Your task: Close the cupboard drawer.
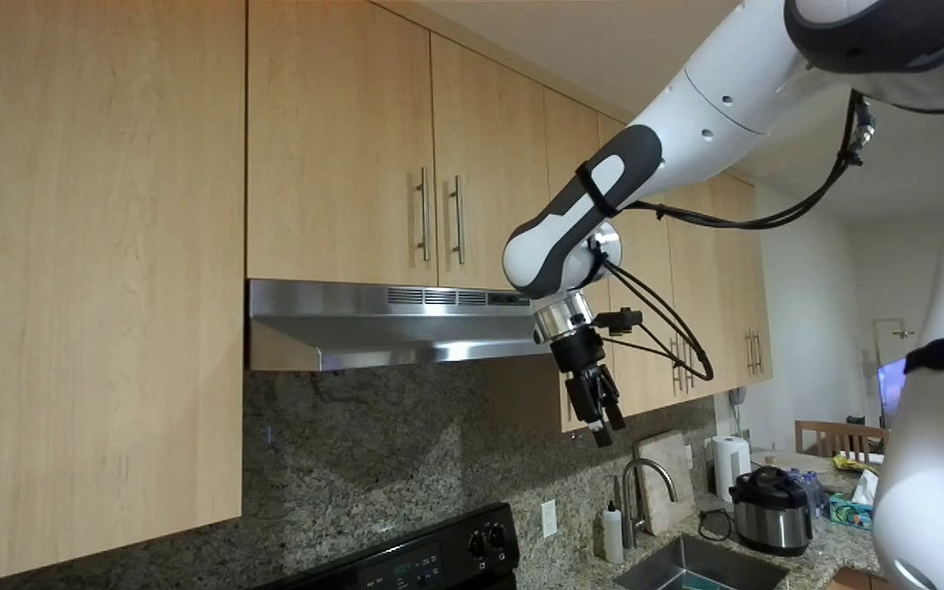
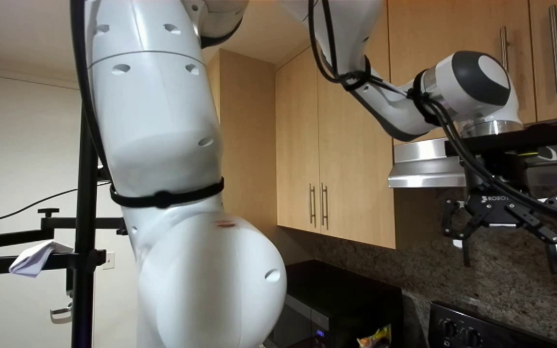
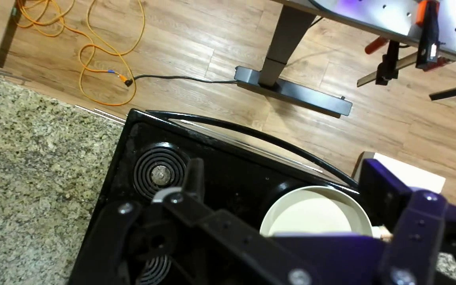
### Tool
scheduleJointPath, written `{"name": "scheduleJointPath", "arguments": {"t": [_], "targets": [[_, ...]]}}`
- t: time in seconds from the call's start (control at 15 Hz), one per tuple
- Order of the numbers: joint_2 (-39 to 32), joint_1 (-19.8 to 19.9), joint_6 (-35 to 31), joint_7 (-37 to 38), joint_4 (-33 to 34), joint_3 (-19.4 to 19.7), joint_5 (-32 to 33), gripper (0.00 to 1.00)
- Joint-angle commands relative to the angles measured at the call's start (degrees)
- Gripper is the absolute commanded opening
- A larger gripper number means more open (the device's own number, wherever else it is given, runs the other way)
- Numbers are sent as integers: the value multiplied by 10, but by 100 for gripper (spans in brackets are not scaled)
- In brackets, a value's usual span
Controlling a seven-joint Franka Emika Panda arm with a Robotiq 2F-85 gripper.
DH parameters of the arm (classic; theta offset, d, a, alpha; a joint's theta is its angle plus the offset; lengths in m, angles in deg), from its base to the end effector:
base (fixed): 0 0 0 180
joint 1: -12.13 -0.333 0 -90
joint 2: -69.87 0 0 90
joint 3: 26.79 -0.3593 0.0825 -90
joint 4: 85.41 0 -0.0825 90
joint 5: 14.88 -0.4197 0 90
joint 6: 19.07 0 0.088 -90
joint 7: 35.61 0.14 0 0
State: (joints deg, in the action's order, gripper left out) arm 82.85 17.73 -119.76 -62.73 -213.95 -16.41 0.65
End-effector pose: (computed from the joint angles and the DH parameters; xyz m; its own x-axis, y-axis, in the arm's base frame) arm 0.4380 -0.1614 0.4380 0.9084 0.2607 -0.3270 0.2951 -0.9536 0.0594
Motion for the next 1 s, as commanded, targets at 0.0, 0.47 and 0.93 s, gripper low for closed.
{"name": "scheduleJointPath", "arguments": {"t": [0.0, 0.47, 0.93], "targets": [[-11, 1, -20, -16, 4, 5, -27, 100], [-2, 8, -91, 3, -2, 30, -180, 100], [-11, 8, -93, 1, 4, 27, -175, 100]]}}
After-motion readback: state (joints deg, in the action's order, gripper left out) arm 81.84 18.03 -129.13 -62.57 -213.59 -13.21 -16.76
